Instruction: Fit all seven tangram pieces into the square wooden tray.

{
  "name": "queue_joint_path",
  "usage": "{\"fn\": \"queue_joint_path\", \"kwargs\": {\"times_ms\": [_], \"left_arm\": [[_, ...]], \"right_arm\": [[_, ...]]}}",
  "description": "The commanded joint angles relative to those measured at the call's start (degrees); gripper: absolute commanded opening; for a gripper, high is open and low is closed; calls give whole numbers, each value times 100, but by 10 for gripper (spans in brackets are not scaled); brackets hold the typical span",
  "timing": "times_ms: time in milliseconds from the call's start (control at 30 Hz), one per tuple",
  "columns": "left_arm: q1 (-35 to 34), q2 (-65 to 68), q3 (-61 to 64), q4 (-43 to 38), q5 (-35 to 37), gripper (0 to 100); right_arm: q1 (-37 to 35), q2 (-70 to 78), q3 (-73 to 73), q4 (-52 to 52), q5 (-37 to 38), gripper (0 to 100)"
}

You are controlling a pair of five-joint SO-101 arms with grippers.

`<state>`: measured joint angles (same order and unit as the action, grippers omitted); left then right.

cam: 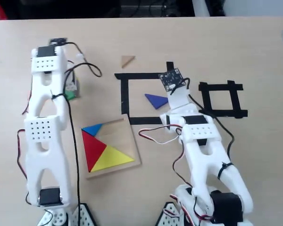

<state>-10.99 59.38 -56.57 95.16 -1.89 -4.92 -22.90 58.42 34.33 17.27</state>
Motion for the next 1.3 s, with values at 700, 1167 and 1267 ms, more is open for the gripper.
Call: {"fn": "queue_joint_path", "kwargs": {"times_ms": [700, 1167, 1267], "left_arm": [[-409, -431, -1930, 545, -4985, 223], [66, -18, -1191, 563, -6374, 270], [84, 35, -1174, 563, -6286, 270]], "right_arm": [[-70, -171, -66, -97, 79, 11], [-62, -171, -22, -290, 79, 11], [-62, -171, -22, -290, 79, 11]]}}
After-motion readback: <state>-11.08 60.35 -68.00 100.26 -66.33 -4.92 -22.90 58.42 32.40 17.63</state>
